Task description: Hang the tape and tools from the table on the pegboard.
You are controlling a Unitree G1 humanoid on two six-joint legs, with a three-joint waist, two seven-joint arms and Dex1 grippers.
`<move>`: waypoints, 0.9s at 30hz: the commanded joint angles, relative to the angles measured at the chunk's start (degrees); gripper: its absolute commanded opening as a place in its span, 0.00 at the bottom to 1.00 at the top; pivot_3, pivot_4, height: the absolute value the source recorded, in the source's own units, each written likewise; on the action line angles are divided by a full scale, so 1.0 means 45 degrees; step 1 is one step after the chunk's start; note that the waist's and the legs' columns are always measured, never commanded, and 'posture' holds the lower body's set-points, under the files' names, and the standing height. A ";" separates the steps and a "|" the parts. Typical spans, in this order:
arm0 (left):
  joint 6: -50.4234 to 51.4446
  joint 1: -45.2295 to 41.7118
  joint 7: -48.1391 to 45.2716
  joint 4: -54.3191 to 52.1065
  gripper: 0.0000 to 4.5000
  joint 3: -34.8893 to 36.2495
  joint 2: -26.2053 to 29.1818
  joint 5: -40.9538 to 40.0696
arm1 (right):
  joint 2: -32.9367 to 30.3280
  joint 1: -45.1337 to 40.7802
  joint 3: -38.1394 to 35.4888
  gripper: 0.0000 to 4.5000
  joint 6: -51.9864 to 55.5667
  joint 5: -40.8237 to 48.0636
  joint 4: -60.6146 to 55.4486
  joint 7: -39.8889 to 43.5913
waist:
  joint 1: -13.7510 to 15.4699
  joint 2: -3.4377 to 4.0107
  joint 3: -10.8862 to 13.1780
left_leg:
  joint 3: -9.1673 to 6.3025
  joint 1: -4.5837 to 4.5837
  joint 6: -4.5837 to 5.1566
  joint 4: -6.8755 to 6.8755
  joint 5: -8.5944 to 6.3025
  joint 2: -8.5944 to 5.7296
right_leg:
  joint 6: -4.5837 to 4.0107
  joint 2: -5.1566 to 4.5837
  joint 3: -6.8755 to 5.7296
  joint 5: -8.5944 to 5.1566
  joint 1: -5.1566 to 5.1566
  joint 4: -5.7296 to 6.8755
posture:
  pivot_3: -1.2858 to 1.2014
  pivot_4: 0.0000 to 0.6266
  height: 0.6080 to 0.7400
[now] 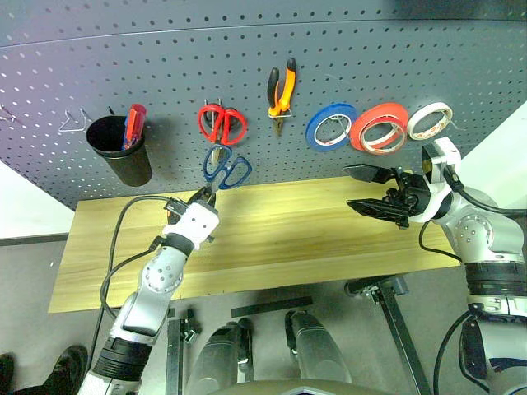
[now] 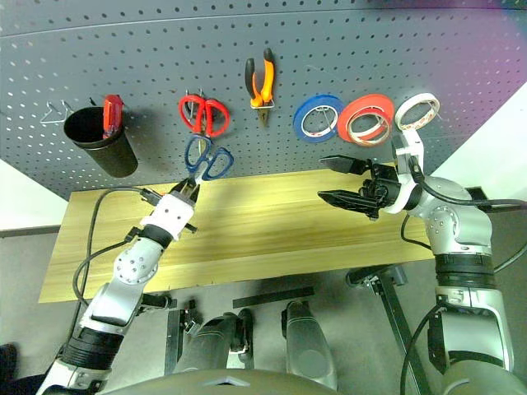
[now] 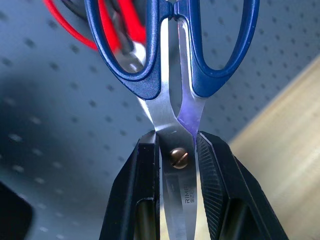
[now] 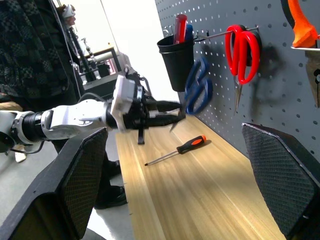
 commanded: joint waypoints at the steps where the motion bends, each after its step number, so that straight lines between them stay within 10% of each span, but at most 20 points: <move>1: -0.0737 -0.0063 0.0262 -0.0815 0.16 0.0383 0.0037 0.0272 | -0.0013 -0.0381 -0.0566 1.00 -0.0188 0.0248 0.0248 0.0145 | -0.0001 0.0001 -0.0001 | 0.0001 0.0000 -0.0001 0.0002 -0.0001 0.0000 | 0.0000 0.0000 0.0000 0.0000 0.0000 0.0000 | 0.41 0.32 1.00; 27: -0.1006 -0.0899 0.0225 -0.0154 0.16 0.0826 -0.0411 0.0239 | 0.0148 -0.0205 -0.1126 1.00 0.0048 0.0607 0.1090 0.0799 | -0.0022 0.0004 -0.0003 | 0.0003 -0.0003 0.0012 0.0055 0.0001 0.0000 | 0.0003 0.0001 -0.0003 0.0002 0.0006 0.0034 | 0.40 0.33 1.00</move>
